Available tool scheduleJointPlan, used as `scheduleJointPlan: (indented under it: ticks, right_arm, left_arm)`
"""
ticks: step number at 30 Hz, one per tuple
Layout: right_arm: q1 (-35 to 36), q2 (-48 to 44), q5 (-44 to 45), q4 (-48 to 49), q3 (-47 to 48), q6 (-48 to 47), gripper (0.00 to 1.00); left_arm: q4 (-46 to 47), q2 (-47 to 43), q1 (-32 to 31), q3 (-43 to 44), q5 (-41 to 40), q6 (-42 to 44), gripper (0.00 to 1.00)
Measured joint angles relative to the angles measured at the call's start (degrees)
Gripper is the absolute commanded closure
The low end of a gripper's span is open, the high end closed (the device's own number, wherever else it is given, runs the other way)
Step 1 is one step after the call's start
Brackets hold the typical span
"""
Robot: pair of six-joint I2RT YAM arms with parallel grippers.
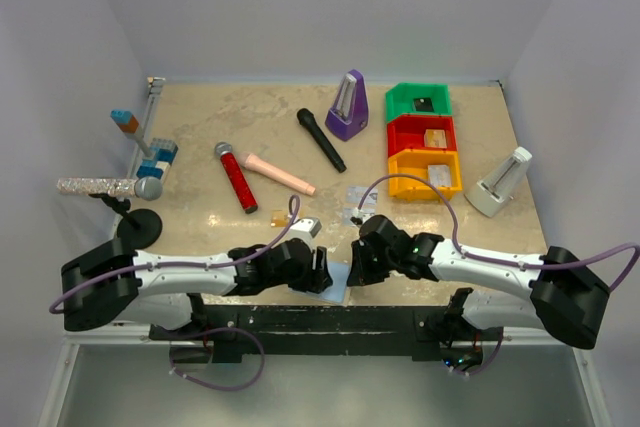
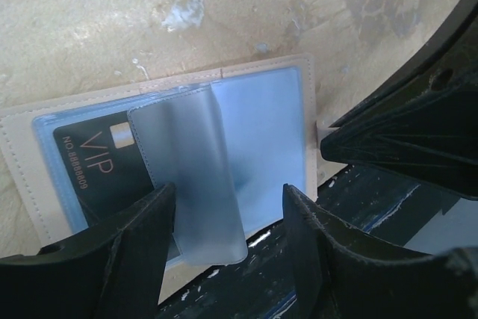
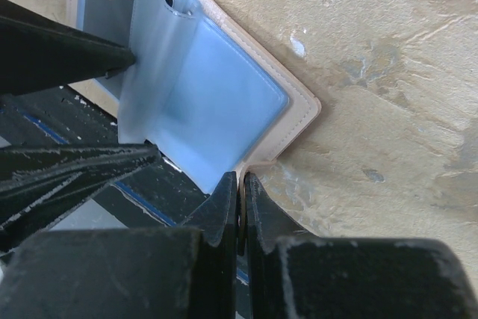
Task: Take the credit cards out of the card holder
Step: Remove the credit card from the card holder.
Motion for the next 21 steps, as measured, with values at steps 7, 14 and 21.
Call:
scheduleJointPlan:
  ticks: [7, 14, 21]
  right_arm:
    - [0.0, -0.02, 0.07, 0.09, -0.15, -0.04, 1.0]
    - [0.0, -0.09, 0.22, 0.09, -0.94, -0.02, 1.0]
    - [0.0, -0.55, 0.24, 0.48, -1.66, 0.11, 1.0]
  left_arm:
    - [3.45, 1.84, 0.0, -0.02, 4.09, 1.99, 0.37]
    - [5.86, 2.58, 0.0, 0.0, 7.39, 4.42, 0.37]
    - [8.11, 6.73, 0.0, 1.79, 11.26, 6.69, 0.38]
